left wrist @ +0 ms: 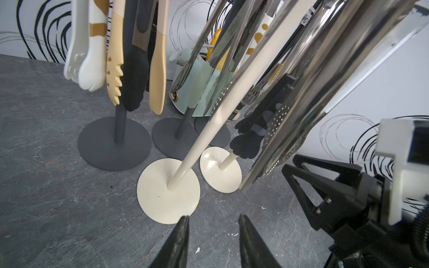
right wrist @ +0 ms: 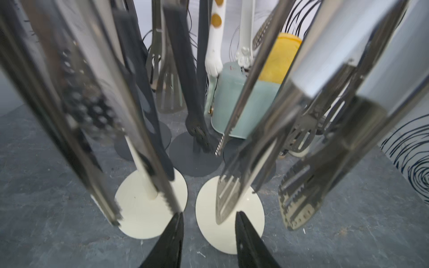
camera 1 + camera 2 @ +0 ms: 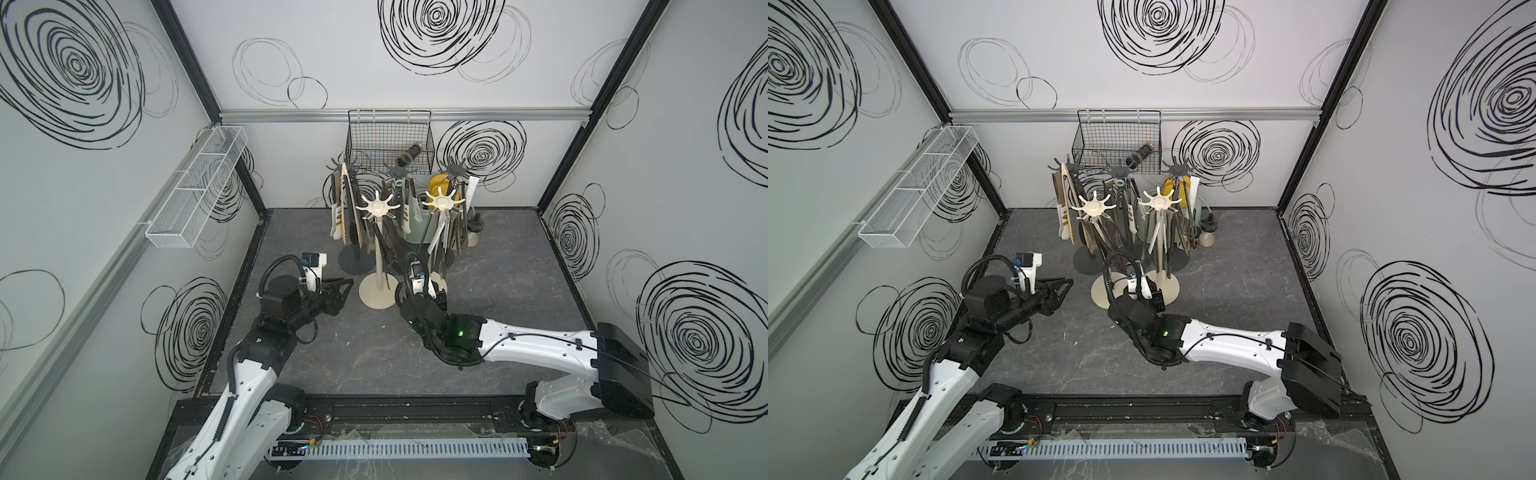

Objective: Hang food tongs on kitchen utensil racks
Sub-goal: Hang the food tongs on the rack, then reset both arms

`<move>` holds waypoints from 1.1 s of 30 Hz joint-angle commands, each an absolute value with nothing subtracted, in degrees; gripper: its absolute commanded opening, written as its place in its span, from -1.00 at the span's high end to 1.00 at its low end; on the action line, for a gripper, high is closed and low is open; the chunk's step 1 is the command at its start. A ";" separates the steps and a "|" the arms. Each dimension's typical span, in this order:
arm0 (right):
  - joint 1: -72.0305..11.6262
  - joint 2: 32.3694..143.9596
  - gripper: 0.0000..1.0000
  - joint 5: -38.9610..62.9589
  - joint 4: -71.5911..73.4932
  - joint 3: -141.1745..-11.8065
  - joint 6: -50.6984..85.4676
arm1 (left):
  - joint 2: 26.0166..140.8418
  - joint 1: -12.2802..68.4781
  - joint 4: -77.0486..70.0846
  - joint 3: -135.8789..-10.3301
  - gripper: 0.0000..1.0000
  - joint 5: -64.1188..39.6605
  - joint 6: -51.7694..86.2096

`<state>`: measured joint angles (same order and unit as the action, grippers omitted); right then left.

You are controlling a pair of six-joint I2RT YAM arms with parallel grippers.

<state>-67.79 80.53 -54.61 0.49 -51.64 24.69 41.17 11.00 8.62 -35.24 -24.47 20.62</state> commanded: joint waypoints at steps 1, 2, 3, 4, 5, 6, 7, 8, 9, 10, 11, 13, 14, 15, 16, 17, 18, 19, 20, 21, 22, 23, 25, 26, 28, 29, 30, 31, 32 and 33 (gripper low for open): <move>-66.09 76.70 0.18 -48.24 -1.10 -46.94 29.08 | 40.69 10.27 6.83 -35.11 0.21 -21.87 20.54; -65.57 75.56 0.18 -46.23 -0.77 -45.25 29.17 | 40.69 10.17 6.92 -35.07 0.21 -21.50 20.48; -65.04 74.59 0.17 -44.46 -0.45 -43.84 29.17 | 40.78 10.19 7.07 -35.15 0.21 -21.13 20.42; -64.47 73.54 0.17 -42.90 -0.28 -42.22 29.52 | 40.86 10.15 7.14 -35.11 0.21 -20.72 20.40; -63.78 72.57 0.17 -41.35 -0.43 -40.71 30.06 | 40.96 10.12 7.37 -35.16 0.20 -20.28 20.30; -63.12 71.69 0.16 -40.01 -0.58 -39.40 30.30 | 41.04 10.15 7.46 -35.24 0.20 -19.84 20.26; -62.44 70.57 0.16 -38.92 -0.85 -37.89 31.00 | 41.21 10.19 7.62 -35.33 0.20 -19.38 20.19; -61.77 69.41 0.16 -38.10 -1.49 -36.40 32.01 | 41.37 10.20 7.73 -35.39 0.20 -18.76 20.12; -61.03 68.21 0.16 -37.46 -2.06 -35.12 32.85 | 41.48 10.18 7.81 -35.42 0.19 -18.04 20.15; -60.18 66.62 0.16 -36.78 -2.69 -33.47 33.68 | 41.64 10.10 7.99 -35.46 0.18 -17.15 20.29; -59.29 64.78 0.16 -36.50 -3.61 -31.89 34.94 | 41.82 9.97 8.15 -35.57 0.17 -16.25 20.27; -56.64 60.81 0.16 -36.02 -5.98 -29.14 37.40 | 42.03 9.70 8.23 -35.77 0.16 -14.41 20.46; -54.82 58.31 0.16 -35.78 -6.90 -27.65 38.34 | 42.06 9.53 8.07 -35.77 0.15 -13.30 20.65; -53.10 56.08 0.16 -35.69 -7.61 -26.39 39.12 | 42.01 9.45 7.81 -35.69 0.12 -12.23 20.80; -50.62 53.48 0.16 -35.46 -8.16 -24.97 39.59 | 41.93 9.20 7.29 -35.48 0.10 -10.58 21.09; -47.68 51.06 0.16 -34.76 -8.31 -23.71 39.57 | 41.84 9.04 6.47 -35.21 0.09 -8.58 21.52; -44.82 49.16 0.15 -34.09 -8.18 -22.71 39.24 | 41.71 8.97 5.69 -34.88 0.08 -6.93 22.15; -41.34 47.26 0.15 -33.13 -7.33 -21.59 38.21 | 41.57 8.88 4.35 -34.42 0.06 -4.62 22.70; -37.14 45.87 0.14 -31.47 -5.81 -20.60 36.56 | 41.41 8.75 2.68 -33.68 0.06 -2.00 23.15; -33.31 45.24 0.12 -29.54 -4.49 -20.08 34.77 | 41.33 8.65 1.15 -33.00 0.05 0.71 23.86; -28.47 45.16 0.10 -27.03 -2.51 -19.74 33.10 | 41.35 8.62 -0.95 -32.14 0.04 3.42 24.17; -23.74 45.73 0.08 -24.60 -0.48 -19.61 31.63 | 41.55 8.53 -3.33 -31.11 0.03 6.14 24.17; -15.12 47.94 0.07 -20.81 4.57 -19.07 29.76 | 42.28 8.40 -9.18 -28.67 0.03 11.04 23.92; -11.31 49.34 0.07 -19.29 9.64 -18.21 28.77 | 42.89 8.38 -12.46 -26.94 0.03 14.14 23.28; -6.33 52.12 0.06 -17.57 19.82 -16.22 26.83 | 44.08 8.22 -23.39 -22.29 0.04 16.23 19.10; -5.26 53.90 0.06 -18.67 24.53 -15.55 25.48 | 44.73 8.05 -29.74 -19.61 0.02 16.26 16.29; -4.87 55.60 0.05 -20.29 27.37 -15.51 24.78 | 45.46 7.95 -35.04 -17.56 -0.03 16.66 14.13; -4.04 57.54 0.03 -20.89 29.12 -16.32 24.25 | 46.54 7.70 -40.52 -15.43 -0.13 17.29 12.18; -3.13 59.98 0.00 -20.95 30.42 -17.47 22.76 | 47.80 7.23 -45.63 -13.49 -0.17 17.44 9.71; -2.57 62.18 -0.02 -21.54 30.18 -19.28 21.86 | 49.12 6.77 -48.72 -12.36 -0.21 17.80 8.18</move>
<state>-3.81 59.02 -21.69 19.25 -16.75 26.00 47.16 7.97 -27.35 -14.94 13.30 15.35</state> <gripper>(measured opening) 0.505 0.597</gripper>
